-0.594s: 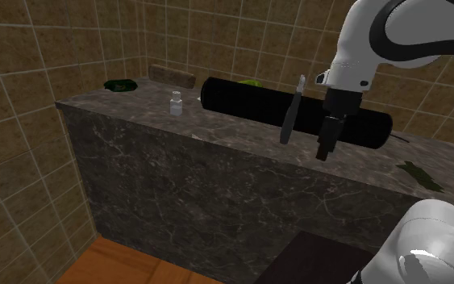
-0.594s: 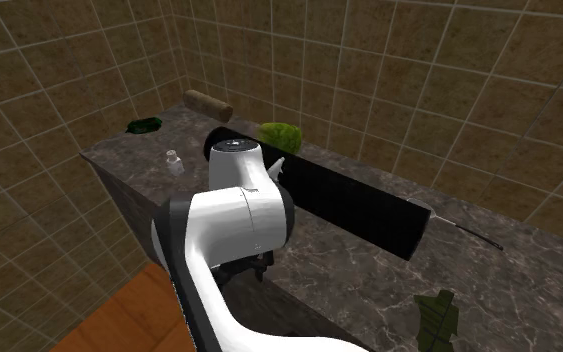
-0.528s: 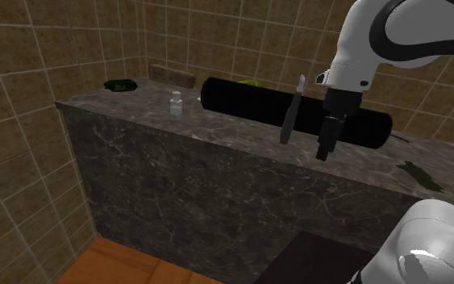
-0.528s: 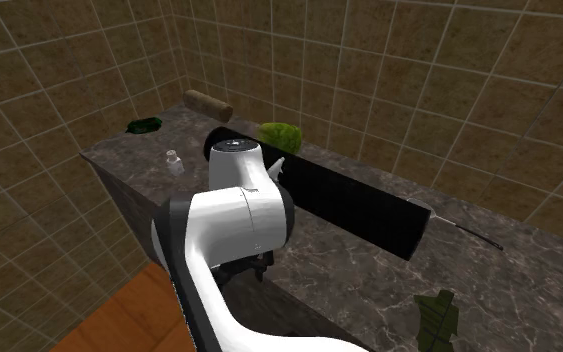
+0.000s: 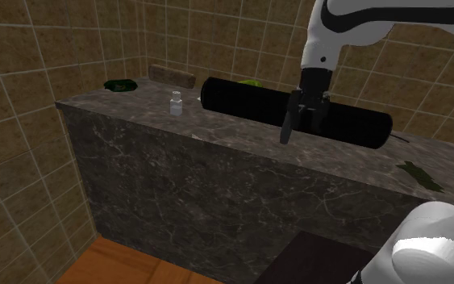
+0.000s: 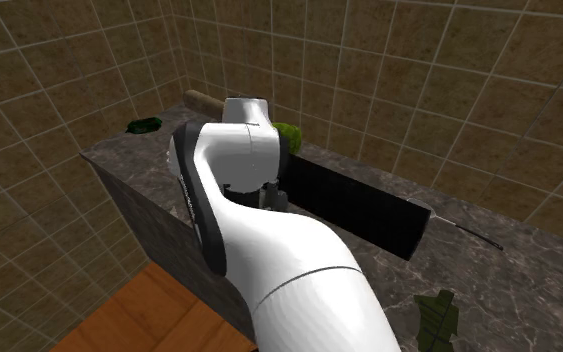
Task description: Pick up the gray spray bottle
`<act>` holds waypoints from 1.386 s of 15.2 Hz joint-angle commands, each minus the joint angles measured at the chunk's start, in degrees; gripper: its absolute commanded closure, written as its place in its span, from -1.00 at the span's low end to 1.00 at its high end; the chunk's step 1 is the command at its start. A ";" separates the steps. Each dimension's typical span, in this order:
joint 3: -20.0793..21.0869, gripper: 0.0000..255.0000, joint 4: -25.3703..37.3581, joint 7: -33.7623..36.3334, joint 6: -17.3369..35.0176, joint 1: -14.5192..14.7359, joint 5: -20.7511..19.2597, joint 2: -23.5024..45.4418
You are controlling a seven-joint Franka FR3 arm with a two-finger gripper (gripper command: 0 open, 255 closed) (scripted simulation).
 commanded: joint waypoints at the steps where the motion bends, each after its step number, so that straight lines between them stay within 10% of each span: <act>1: -0.95 -1.00 5.65 3.95 -2.07 -1.52 0.73 5.44; 14: -10.15 -1.00 42.70 27.47 -17.70 -11.33 9.63 37.54; 21: -9.99 -1.00 35.28 26.10 -11.87 -10.78 8.68 36.03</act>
